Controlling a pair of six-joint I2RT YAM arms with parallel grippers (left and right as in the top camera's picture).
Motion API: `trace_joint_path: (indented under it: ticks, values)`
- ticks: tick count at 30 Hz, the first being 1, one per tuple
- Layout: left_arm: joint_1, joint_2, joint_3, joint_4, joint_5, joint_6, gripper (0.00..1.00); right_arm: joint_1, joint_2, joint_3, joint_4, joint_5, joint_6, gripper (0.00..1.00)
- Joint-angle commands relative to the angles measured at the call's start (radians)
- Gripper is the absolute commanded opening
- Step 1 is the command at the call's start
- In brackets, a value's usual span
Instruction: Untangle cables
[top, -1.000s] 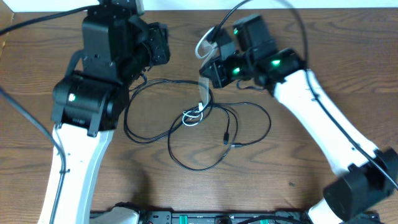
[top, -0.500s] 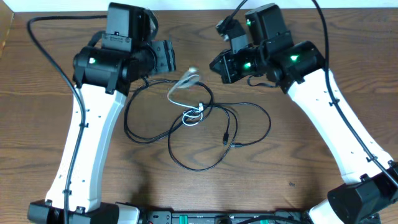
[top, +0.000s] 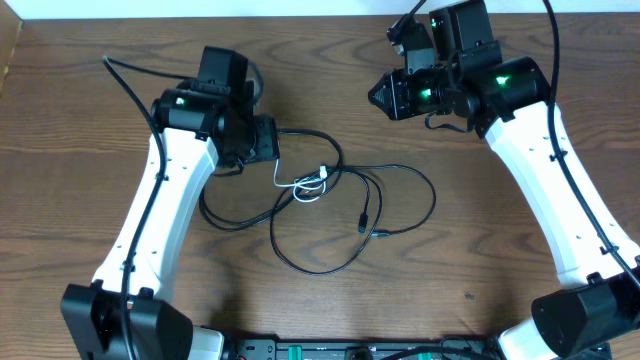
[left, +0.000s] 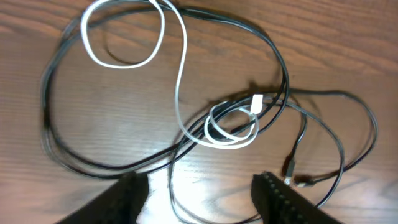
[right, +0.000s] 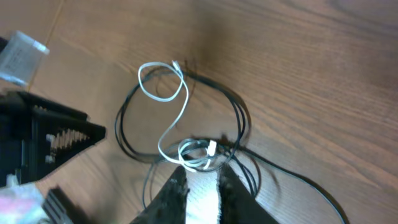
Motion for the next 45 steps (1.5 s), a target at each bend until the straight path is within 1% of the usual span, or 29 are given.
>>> trace_joint_path:
  ticks: [1, 6, 9, 13, 16, 18, 20, 21, 24, 30, 38, 45]
  values:
    - [0.012, 0.003, -0.087, 0.047, 0.087, -0.027, 0.54, -0.004, 0.008, 0.004, -0.003, 0.039, 0.002, 0.25]
    - [0.011, 0.003, -0.176, 0.098, 0.086, -0.038, 0.51, -0.004, 0.008, 0.004, -0.003, 0.039, 0.002, 0.38]
    - [0.011, 0.003, -0.215, 0.126, 0.086, -0.042, 0.48, -0.004, 0.008, 0.004, -0.003, 0.046, 0.002, 0.50]
    - [0.011, 0.003, -0.281, 0.178, 0.087, -0.064, 0.46, -0.004, 0.008, 0.004, -0.003, 0.061, 0.002, 0.58]
    - [0.008, 0.005, -0.326, 0.236, 0.098, -0.065, 0.45, -0.004, 0.009, 0.003, -0.003, 0.061, 0.002, 0.60]
    - [-0.008, 0.005, -0.365, 0.280, 0.097, -0.072, 0.42, -0.004, 0.009, 0.003, -0.003, 0.061, 0.003, 0.61]
    - [-0.023, 0.007, -0.381, 0.295, 0.097, -0.072, 0.41, -0.004, 0.009, 0.003, -0.003, 0.061, 0.003, 0.61]
    - [-0.037, 0.009, -0.388, 0.300, 0.097, -0.077, 0.38, -0.004, 0.009, 0.003, -0.003, 0.061, 0.003, 0.61]
    - [-0.072, 0.011, -0.399, 0.321, 0.096, -0.100, 0.36, -0.004, 0.009, 0.003, -0.003, 0.061, 0.003, 0.62]
    - [-0.105, 0.045, -0.416, 0.409, 0.085, -0.193, 0.36, -0.004, 0.009, 0.003, -0.003, 0.061, 0.002, 0.63]
    - [-0.106, 0.171, -0.416, 0.549, 0.095, -0.230, 0.37, -0.004, 0.009, 0.003, -0.003, 0.064, 0.002, 0.63]
    - [-0.106, 0.186, -0.416, 0.579, 0.097, -0.244, 0.38, -0.004, 0.009, 0.003, -0.002, 0.069, 0.002, 0.64]
